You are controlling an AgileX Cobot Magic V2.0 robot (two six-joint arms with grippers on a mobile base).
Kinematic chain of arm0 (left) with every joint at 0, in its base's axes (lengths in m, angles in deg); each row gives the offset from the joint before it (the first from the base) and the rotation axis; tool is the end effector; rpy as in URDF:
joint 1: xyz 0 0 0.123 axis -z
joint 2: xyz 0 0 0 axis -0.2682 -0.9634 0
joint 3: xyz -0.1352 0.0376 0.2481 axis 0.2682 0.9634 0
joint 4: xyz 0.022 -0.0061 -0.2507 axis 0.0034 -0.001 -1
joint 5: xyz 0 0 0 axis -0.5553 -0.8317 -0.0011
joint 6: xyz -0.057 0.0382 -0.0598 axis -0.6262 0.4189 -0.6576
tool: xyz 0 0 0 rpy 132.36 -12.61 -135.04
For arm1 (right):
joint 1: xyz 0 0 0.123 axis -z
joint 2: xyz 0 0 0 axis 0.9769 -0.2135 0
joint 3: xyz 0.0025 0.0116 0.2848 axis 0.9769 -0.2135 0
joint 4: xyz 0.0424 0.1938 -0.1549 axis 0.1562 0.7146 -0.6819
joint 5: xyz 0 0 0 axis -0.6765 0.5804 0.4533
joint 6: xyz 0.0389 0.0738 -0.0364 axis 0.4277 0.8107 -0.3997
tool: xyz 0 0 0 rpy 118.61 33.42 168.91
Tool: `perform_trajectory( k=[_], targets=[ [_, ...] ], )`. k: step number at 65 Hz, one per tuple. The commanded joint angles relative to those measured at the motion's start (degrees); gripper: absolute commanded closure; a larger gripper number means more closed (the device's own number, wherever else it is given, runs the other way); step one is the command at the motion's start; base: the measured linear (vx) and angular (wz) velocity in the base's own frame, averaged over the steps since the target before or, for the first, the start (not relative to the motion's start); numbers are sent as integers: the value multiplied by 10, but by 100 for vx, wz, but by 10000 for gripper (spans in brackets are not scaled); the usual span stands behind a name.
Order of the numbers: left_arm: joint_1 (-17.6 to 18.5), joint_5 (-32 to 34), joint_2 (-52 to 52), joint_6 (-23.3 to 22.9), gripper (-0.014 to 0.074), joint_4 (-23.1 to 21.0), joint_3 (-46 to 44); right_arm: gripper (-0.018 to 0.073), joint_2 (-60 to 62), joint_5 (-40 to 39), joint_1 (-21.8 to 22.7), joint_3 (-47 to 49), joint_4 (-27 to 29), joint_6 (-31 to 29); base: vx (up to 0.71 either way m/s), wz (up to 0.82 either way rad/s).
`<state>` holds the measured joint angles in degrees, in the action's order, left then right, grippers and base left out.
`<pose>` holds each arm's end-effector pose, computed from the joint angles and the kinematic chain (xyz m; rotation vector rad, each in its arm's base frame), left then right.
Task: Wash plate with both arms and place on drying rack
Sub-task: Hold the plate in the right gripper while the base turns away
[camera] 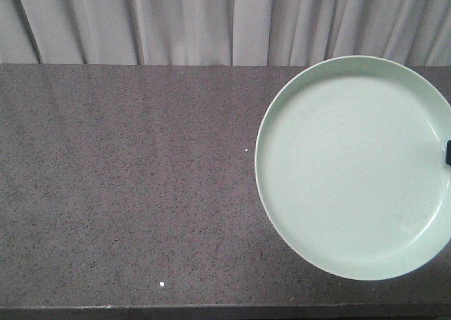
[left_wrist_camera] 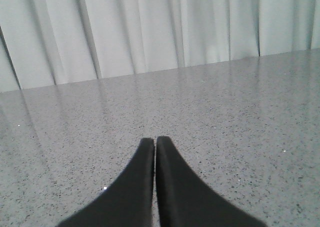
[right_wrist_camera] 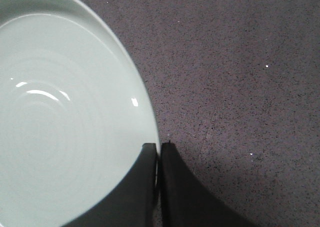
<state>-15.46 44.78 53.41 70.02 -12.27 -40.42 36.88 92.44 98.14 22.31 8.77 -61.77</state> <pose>0.0568 0.0007 0.1973 0.0342 1.5748 0.0435 0.1346 0.0163 0.4024 -0.2947 2.1302 0.5062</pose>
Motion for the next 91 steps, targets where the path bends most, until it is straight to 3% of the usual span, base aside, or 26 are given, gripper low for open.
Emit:
perform_trajectory(
  k=[1,65,91],
  targets=[
    [3,43,9,-1,602,-5,10,570,3,-23,3,12,31,-1,0,0],
    [3,43,9,-1,602,-5,10,570,3,-23,3,12,31,-1,0,1],
    [3,43,9,-1,602,-5,10,570,3,-23,3,12,31,-1,-5,29]
  ],
)
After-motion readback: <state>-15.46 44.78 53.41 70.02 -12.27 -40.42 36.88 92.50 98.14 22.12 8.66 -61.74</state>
